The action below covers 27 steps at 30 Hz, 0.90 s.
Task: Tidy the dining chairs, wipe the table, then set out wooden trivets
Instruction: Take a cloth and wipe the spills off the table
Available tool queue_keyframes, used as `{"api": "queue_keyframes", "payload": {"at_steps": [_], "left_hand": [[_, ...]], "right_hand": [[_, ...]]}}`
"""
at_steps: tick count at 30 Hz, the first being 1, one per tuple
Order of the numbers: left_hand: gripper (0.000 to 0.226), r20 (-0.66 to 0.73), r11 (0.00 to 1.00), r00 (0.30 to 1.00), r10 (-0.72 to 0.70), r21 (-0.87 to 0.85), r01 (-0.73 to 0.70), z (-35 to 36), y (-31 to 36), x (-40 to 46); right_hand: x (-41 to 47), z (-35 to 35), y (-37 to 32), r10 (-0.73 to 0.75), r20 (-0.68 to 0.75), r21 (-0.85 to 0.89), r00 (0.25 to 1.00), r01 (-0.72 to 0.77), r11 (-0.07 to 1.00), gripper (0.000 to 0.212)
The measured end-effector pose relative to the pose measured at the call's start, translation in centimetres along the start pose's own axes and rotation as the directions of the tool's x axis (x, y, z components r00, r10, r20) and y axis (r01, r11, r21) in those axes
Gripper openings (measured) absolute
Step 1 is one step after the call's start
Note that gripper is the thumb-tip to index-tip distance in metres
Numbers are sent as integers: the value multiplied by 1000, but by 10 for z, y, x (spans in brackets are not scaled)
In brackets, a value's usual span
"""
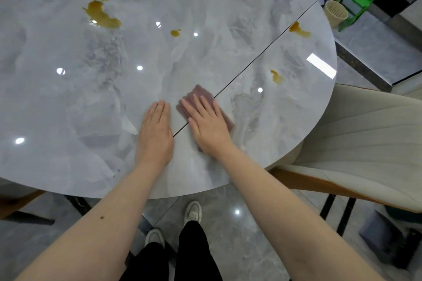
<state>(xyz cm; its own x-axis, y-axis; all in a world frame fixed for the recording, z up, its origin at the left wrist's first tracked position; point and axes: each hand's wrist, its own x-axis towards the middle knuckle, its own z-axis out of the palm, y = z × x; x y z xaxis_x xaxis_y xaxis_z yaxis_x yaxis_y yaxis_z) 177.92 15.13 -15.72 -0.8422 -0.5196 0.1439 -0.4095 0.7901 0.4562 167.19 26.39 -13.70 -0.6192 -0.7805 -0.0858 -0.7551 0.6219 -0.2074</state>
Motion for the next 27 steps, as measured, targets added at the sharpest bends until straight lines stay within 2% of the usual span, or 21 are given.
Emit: {"api": "queue_keyframes", "payload": {"at_steps": [5,7,10,12,14,16,18,20,22,27], "left_hand": [[55,-2,1000,1000,-12,-13,12,-3,2,1],[55,15,1000,1000,-16,-3,16,-3,3,1],[53,43,1000,999,-15,24,14,-1,2,1],[55,47,999,999,-7,42,5,-1,3,2],[55,39,997,999,-6,78,2,-1,4,4],[53,57,989,998,-4,148,-5,0,7,4],[52,106,973,994,5,230,-29,1,11,5],[54,137,961,990,30,268,-67,0,13,5],[55,164,954,984,74,275,-118,0,19,8],[52,243,923,928,282,196,-332,17,73,32]], "right_hand": [[-85,-6,32,-150,99,6,984,150,989,50],[-91,-17,62,-115,104,-12,988,117,993,50],[-66,-29,102,145,7,-35,989,-145,989,55],[-45,-29,107,347,-34,-15,937,-348,937,57],[-30,-24,91,437,-45,7,899,-437,900,57],[-33,-19,70,351,-20,11,936,-351,936,58],[-55,-15,57,162,28,7,986,-163,987,60],[-78,-14,62,49,75,1,996,-49,999,57],[-90,-16,81,62,86,-18,994,-61,998,55],[-86,-32,126,271,42,-3,962,-271,963,54]]}}
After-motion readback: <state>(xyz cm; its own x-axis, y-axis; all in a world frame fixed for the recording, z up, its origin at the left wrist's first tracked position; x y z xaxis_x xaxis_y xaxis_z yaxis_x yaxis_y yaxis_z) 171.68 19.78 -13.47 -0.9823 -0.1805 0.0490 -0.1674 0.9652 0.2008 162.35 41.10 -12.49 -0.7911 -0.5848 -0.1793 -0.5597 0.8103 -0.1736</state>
